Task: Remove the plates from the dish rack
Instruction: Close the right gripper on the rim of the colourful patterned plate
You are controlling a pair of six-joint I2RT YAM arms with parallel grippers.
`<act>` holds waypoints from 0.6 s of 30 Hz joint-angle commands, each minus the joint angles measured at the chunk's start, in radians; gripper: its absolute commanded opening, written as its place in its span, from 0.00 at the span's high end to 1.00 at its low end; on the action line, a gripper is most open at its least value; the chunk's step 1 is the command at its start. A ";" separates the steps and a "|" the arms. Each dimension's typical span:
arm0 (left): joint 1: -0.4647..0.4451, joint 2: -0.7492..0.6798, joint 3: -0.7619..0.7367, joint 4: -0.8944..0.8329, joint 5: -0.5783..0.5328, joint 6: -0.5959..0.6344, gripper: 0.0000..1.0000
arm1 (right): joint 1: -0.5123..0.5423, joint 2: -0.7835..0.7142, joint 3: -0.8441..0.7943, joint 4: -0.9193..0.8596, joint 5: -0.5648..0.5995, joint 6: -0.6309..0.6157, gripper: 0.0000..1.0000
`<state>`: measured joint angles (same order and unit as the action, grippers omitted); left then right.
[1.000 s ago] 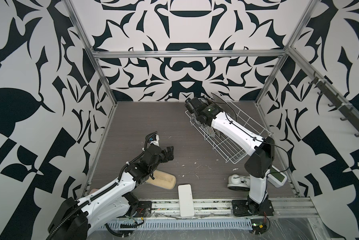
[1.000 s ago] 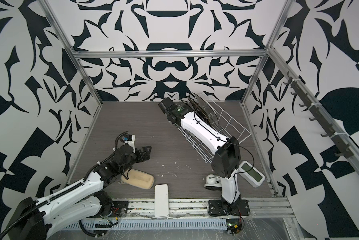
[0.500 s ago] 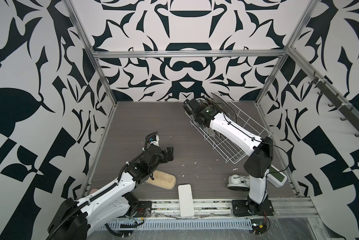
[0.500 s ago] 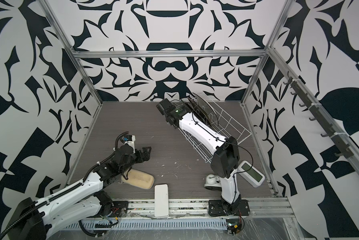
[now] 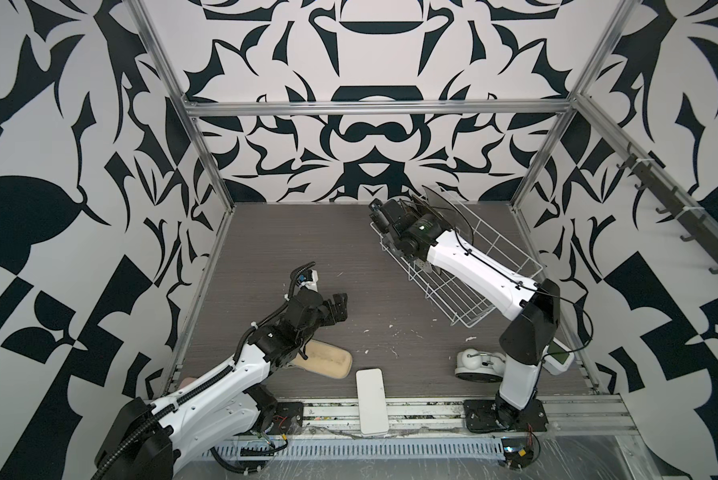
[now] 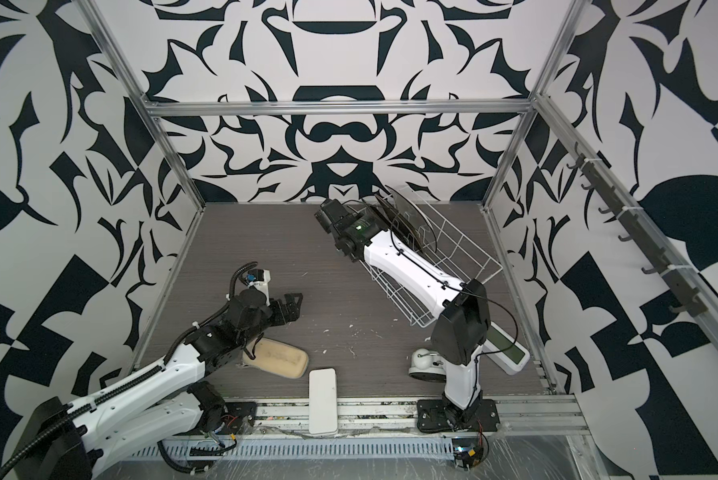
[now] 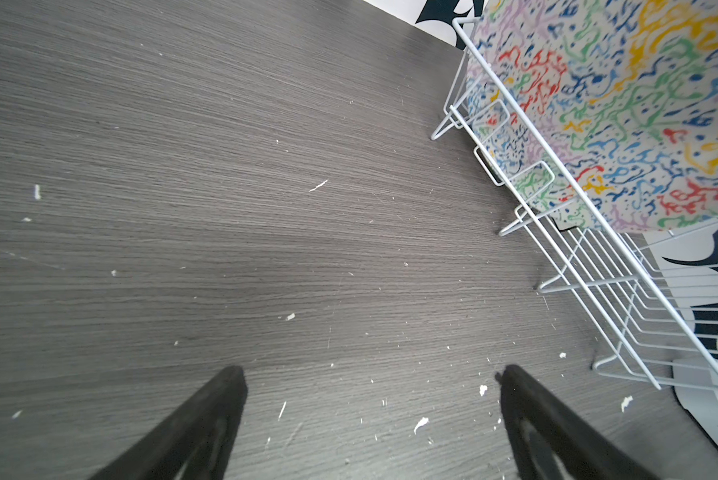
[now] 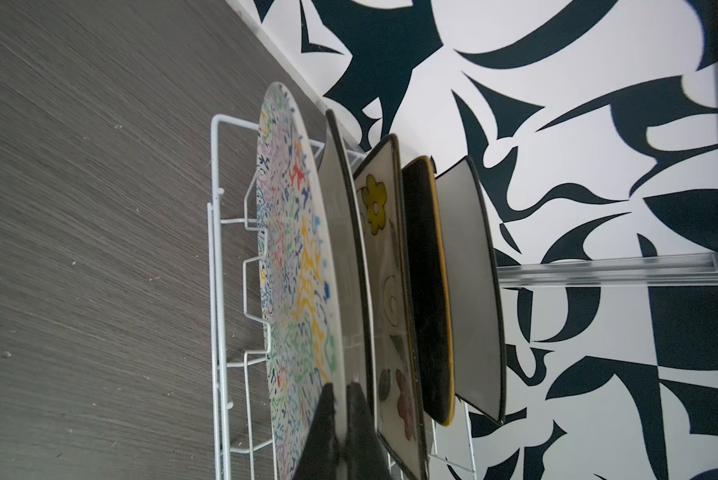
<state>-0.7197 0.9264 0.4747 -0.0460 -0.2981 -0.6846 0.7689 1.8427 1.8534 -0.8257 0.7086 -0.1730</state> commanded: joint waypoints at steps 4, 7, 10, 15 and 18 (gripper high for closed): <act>-0.001 -0.012 0.020 0.013 0.004 -0.020 0.01 | 0.028 -0.086 -0.001 0.086 0.092 -0.025 1.00; -0.001 -0.012 0.017 0.023 0.001 -0.030 0.01 | 0.041 -0.104 -0.012 0.102 0.103 -0.033 1.00; -0.002 -0.012 0.015 0.029 0.002 -0.035 0.01 | 0.055 -0.121 -0.022 0.122 0.142 -0.047 1.00; -0.001 -0.018 0.007 0.055 0.008 -0.035 0.01 | 0.086 -0.191 -0.075 0.201 0.159 -0.082 1.00; -0.002 -0.018 0.005 0.069 0.010 -0.035 0.01 | 0.108 -0.243 -0.113 0.254 0.161 -0.100 1.00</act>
<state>-0.7197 0.9222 0.4747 -0.0101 -0.2909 -0.7078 0.8558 1.6997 1.7439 -0.7074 0.7986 -0.2481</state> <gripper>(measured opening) 0.992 0.066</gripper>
